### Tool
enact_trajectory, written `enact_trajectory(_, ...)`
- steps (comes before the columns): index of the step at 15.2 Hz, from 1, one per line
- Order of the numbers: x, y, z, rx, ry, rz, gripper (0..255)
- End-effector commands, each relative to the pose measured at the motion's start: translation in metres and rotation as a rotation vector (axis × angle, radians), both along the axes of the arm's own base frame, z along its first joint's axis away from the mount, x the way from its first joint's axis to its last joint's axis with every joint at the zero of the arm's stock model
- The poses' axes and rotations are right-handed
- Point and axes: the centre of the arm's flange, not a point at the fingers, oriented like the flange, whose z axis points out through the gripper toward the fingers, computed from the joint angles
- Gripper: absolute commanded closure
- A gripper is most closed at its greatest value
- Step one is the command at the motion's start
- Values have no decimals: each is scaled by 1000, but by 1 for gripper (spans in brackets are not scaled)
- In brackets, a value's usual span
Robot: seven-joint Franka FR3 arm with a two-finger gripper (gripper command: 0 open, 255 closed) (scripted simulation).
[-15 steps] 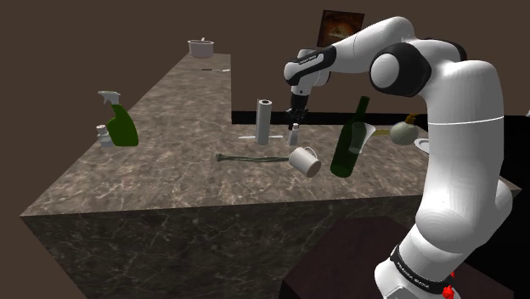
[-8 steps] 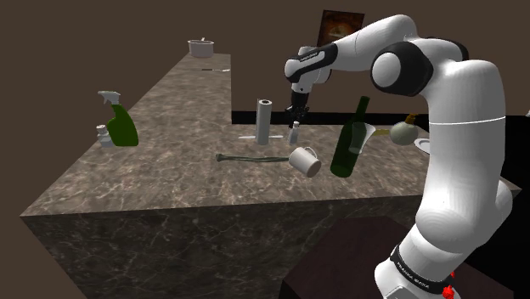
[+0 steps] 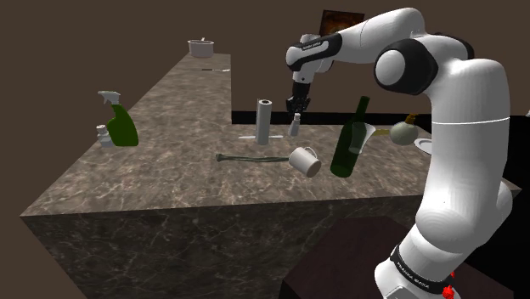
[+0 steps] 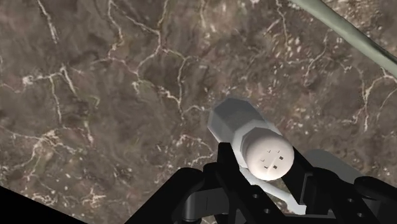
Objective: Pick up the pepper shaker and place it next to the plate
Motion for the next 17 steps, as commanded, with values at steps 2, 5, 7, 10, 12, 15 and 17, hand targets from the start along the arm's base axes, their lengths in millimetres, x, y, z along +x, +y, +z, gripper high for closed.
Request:
enact_trajectory(2,-1,0,15,0,0,0,255)
enact_trajectory(5,-1,0,31,0,0,0,255)
enact_trajectory(7,-1,0,42,0,0,0,255)
enact_trajectory(10,-1,0,58,0,0,0,255)
enact_trajectory(12,-1,0,68,0,0,0,255)
enact_trajectory(15,-1,0,84,0,0,0,255)
enact_trajectory(17,-1,0,95,0,0,0,255)
